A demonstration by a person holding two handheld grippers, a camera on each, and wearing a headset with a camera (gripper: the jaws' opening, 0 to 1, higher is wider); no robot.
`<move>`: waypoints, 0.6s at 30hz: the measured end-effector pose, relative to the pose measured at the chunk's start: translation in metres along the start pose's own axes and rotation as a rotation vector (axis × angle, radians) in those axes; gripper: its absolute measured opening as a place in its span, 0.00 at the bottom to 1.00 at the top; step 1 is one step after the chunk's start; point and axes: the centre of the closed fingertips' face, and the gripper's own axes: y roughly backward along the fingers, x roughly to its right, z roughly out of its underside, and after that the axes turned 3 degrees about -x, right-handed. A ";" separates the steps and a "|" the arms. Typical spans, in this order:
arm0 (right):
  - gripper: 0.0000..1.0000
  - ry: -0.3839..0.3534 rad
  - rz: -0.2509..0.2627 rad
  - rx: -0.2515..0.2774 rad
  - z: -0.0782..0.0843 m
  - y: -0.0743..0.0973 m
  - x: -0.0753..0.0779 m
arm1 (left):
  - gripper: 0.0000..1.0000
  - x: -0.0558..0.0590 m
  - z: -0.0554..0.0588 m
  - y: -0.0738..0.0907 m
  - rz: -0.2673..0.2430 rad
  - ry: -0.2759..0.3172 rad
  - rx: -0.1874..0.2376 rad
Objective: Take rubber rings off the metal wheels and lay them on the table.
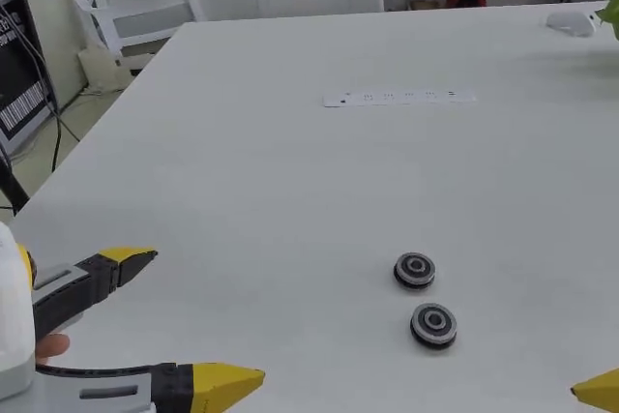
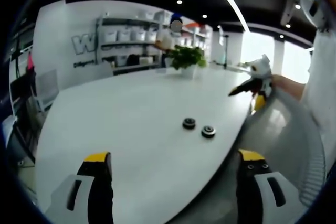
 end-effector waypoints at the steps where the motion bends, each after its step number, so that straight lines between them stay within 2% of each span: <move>1: 0.99 -0.002 0.003 0.002 0.001 0.001 0.000 | 1.00 0.000 0.000 0.000 -0.002 0.000 -0.003; 11: 0.99 -0.017 0.020 0.026 0.002 0.009 -0.002 | 1.00 0.004 -0.001 0.000 0.008 -0.010 -0.002; 18: 0.99 -0.037 0.056 0.047 0.002 0.018 0.002 | 1.00 0.006 -0.003 0.001 0.011 -0.005 0.007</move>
